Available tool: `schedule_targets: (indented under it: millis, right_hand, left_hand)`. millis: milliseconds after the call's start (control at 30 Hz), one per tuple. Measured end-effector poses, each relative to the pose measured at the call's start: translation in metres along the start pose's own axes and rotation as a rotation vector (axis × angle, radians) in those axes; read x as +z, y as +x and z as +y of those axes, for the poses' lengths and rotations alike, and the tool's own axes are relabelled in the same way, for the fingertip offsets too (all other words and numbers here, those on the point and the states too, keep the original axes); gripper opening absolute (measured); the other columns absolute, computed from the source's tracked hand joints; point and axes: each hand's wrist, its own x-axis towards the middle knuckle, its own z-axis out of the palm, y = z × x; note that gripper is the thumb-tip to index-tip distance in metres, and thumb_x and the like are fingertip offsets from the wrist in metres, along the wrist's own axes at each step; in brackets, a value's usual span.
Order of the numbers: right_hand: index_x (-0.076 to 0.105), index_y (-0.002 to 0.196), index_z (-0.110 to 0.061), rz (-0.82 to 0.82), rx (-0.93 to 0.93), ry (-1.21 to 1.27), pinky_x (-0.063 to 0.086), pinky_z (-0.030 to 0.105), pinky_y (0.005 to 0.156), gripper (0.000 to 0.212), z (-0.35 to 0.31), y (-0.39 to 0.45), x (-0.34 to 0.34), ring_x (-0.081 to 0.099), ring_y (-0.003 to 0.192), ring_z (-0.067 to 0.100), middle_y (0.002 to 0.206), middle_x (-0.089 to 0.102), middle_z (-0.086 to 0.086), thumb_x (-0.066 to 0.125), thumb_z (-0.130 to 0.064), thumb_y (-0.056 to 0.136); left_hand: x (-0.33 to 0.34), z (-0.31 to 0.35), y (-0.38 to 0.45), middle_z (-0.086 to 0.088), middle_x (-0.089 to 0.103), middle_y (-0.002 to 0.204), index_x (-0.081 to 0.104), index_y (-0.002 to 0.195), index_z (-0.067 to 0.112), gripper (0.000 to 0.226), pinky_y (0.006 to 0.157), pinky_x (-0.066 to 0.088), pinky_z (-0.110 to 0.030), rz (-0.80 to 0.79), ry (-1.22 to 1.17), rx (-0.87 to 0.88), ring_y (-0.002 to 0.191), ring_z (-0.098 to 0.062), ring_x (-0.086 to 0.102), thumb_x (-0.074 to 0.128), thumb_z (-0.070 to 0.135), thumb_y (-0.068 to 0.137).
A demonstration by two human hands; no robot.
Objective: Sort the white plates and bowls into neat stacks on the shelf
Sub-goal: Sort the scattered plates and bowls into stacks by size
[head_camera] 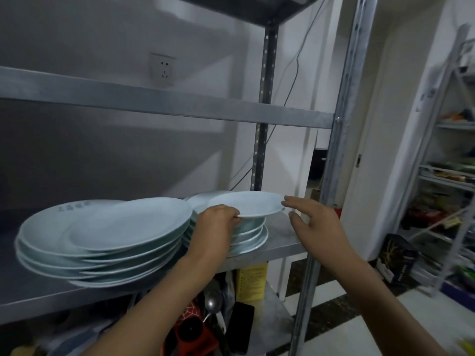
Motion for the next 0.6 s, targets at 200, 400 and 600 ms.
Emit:
schedule_targets:
  millis: [200, 400, 600]
  right_hand:
    - [0.069, 0.11, -0.027, 0.061, 0.11, 0.116, 0.038, 0.021, 0.099, 0.027, -0.012, -0.014, 0.0, 0.05, 0.107, -0.002, 0.117, 0.059, -0.02, 0.057, -0.013, 0.092]
    - [0.068, 0.112, -0.029, 0.024, 0.155, 0.184, 0.037, 0.015, 0.091, 0.028, -0.025, -0.024, 0.017, 0.052, 0.105, 0.0, 0.116, 0.057, -0.022, 0.055, -0.012, 0.093]
    - [0.066, 0.117, -0.029, 0.026, 0.248, 0.297, 0.048, 0.036, 0.099, 0.029, -0.037, -0.037, 0.038, 0.057, 0.111, 0.008, 0.125, 0.061, -0.015, 0.054, -0.016, 0.094]
  left_hand:
    - [0.003, -0.017, -0.004, -0.007, 0.065, 0.067, 0.062, 0.064, 0.005, 0.023, 0.065, 0.041, -0.031, -0.013, 0.005, -0.128, 0.07, -0.019, 0.059, 0.059, 0.011, 0.086]
    - [0.002, -0.016, -0.007, -0.006, 0.066, 0.07, 0.065, 0.07, 0.004, 0.02, 0.07, 0.044, -0.034, -0.031, 0.03, -0.154, 0.07, -0.02, 0.058, 0.055, 0.007, 0.087]
    - [-0.002, -0.017, -0.006, -0.009, 0.07, 0.09, 0.068, 0.093, 0.005, 0.02, 0.076, 0.05, -0.038, -0.127, 0.098, -0.182, 0.085, -0.026, 0.063, 0.05, 0.013, 0.09]
